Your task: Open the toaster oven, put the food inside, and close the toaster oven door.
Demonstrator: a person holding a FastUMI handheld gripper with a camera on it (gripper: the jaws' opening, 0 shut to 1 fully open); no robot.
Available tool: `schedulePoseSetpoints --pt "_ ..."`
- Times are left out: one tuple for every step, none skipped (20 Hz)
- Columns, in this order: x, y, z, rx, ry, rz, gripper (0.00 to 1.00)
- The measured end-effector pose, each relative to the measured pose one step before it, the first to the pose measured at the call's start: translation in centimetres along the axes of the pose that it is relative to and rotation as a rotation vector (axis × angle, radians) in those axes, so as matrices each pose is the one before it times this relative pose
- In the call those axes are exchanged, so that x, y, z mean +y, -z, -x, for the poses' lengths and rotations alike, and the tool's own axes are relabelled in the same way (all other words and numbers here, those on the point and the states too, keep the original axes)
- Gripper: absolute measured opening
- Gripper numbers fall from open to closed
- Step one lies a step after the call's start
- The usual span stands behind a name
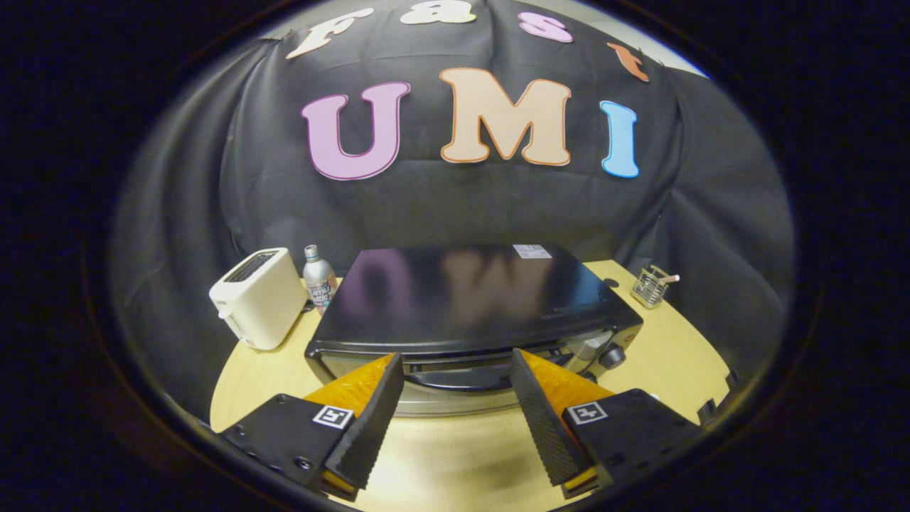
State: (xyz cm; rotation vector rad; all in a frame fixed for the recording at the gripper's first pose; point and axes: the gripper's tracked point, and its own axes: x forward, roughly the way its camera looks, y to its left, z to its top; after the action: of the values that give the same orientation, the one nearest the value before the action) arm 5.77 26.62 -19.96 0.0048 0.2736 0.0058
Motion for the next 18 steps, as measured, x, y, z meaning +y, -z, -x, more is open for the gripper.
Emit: schedulePoseSetpoints --pt "0.08 -0.096 -0.029 0.00722 -0.00305 0.01565 0.95" --pt "0.187 -0.392 0.17 0.00062 -0.00716 0.01493 0.94" --pt "0.265 -0.828 0.273 -0.01015 -0.00677 0.01345 0.94" --pt "0.133 -1.305 0.446 -0.02811 -0.00419 0.01293 0.93" --pt "0.161 -1.719 0.339 -0.03786 -0.00458 0.01276 0.93" --pt "0.02 -1.906 0.453 -0.03667 -0.00307 0.01245 0.94" --pt "-0.13 -1.762 0.425 -0.03473 -0.00329 0.01352 0.94" --pt "-0.422 -1.743 0.274 -0.02974 0.00731 0.00933 0.96" --pt "-0.696 -2.08 0.774 -0.02157 0.01375 0.00328 0.98" --pt "-0.397 -1.37 0.257 -0.01885 0.0039 -0.00191 0.98" --pt "-0.036 -1.262 -0.068 -0.01994 -0.0118 -0.00452 0.98" --pt "-0.168 -1.087 0.246 -0.02108 -0.00961 -0.00842 0.98" --pt "-0.536 -0.95 0.062 -0.02719 -0.00233 -0.00684 0.98" --pt "-0.529 -0.787 0.188 -0.02033 -0.00227 -0.00784 0.98" --pt "-0.509 -0.549 0.342 -0.01129 -0.00352 -0.00946 0.98" --pt "-0.632 -0.409 0.224 -0.00676 -0.00254 -0.00738 0.98" --pt "-0.699 -0.198 -0.025 -0.00554 0.00425 -0.00691 0.97" --pt "-0.728 -0.237 0.01 -0.00449 0.00337 -0.00697 0.97"
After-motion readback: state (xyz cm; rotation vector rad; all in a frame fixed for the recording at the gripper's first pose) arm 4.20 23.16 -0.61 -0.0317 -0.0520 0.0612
